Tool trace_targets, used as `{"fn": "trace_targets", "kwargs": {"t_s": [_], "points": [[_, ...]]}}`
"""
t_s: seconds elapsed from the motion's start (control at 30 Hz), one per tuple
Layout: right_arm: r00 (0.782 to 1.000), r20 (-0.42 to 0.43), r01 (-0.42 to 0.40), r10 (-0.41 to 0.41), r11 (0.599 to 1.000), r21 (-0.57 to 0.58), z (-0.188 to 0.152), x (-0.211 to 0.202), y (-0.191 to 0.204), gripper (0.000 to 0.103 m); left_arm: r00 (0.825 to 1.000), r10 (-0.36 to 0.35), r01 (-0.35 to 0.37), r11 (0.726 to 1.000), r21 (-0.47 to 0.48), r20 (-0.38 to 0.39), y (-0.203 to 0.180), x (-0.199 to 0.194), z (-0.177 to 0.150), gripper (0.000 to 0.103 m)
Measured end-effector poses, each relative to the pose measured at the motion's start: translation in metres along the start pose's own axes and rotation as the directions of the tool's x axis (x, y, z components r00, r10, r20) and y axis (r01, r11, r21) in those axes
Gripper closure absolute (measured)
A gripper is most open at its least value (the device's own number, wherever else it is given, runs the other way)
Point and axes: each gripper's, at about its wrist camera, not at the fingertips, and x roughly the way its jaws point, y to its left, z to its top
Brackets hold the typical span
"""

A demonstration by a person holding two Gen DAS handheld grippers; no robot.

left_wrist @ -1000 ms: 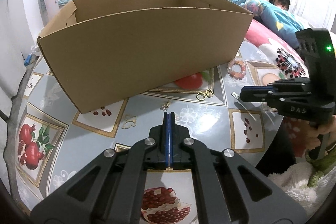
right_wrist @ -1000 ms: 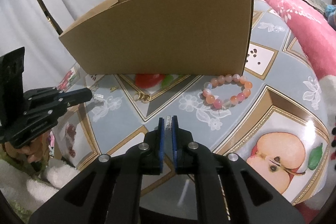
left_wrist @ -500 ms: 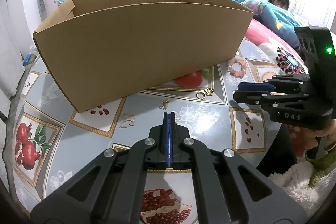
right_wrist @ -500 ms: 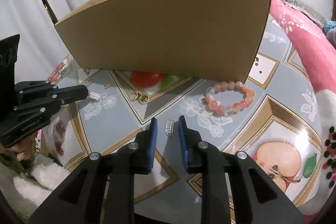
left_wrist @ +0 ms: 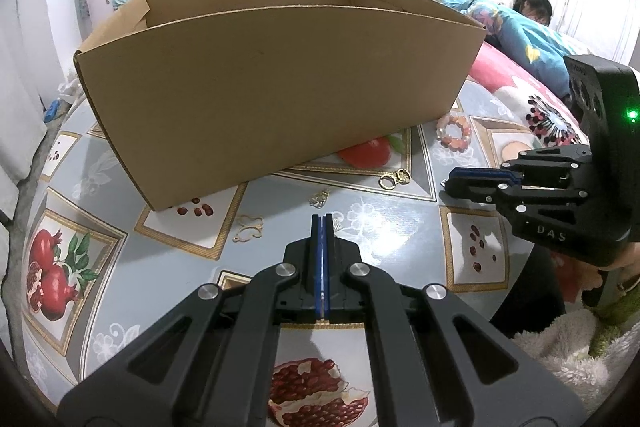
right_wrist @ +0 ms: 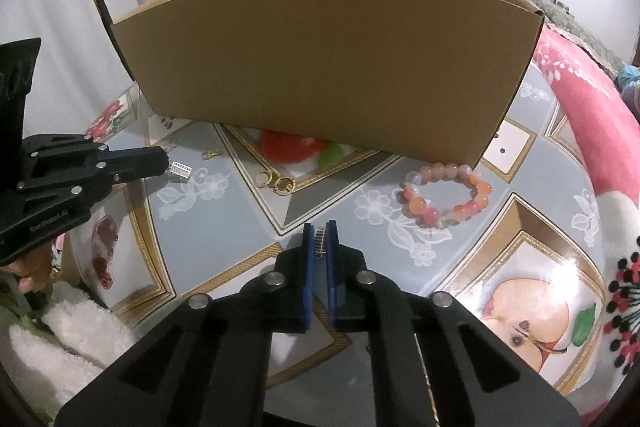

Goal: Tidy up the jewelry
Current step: 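Carry both held pieces into the box and open both grippers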

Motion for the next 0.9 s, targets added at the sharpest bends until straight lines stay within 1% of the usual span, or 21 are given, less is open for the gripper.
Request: {"fn": "trace_targets", "kwargs": {"t_s": [0.37, 0.53, 0.63, 0.73, 0.83, 0.9], "points": [[1.0, 0.024, -0.021, 0.02, 0.999, 0.048, -0.003, -0.008, -0.006, 0.098, 0.999, 0.011, -0.011, 1.0, 0.011, 0.035, 0.0, -0.015, 0.003, 0.103], [0.996, 0.086, -0.026, 0.02, 0.998, 0.059, 0.001, -0.031, -0.007, 0.098, 0.997, 0.003, -0.005, 1.0, 0.02, 0.08, -0.001, -0.039, 0.012, 0.103], [0.991, 0.132, -0.033, 0.024, 0.997, 0.065, 0.008, -0.046, -0.005, 0.098, 0.993, -0.026, 0.025, 1.0, 0.015, 0.117, -0.002, -0.061, 0.024, 0.103], [0.979, 0.201, -0.05, 0.036, 0.997, 0.062, 0.021, -0.073, -0.003, 0.098, 0.986, -0.051, 0.048, 0.999, 0.023, 0.157, -0.004, -0.08, 0.037, 0.103], [0.963, 0.263, -0.078, 0.062, 0.996, 0.049, 0.039, -0.093, -0.002, 0.098, 0.972, -0.083, 0.076, 0.996, 0.04, 0.218, -0.005, -0.1, 0.058, 0.103], [0.947, 0.308, -0.103, 0.091, 0.994, 0.023, 0.058, -0.105, -0.001, 0.098, 0.96, -0.115, 0.107, 0.993, 0.046, 0.257, -0.003, -0.109, 0.075, 0.103]]}}
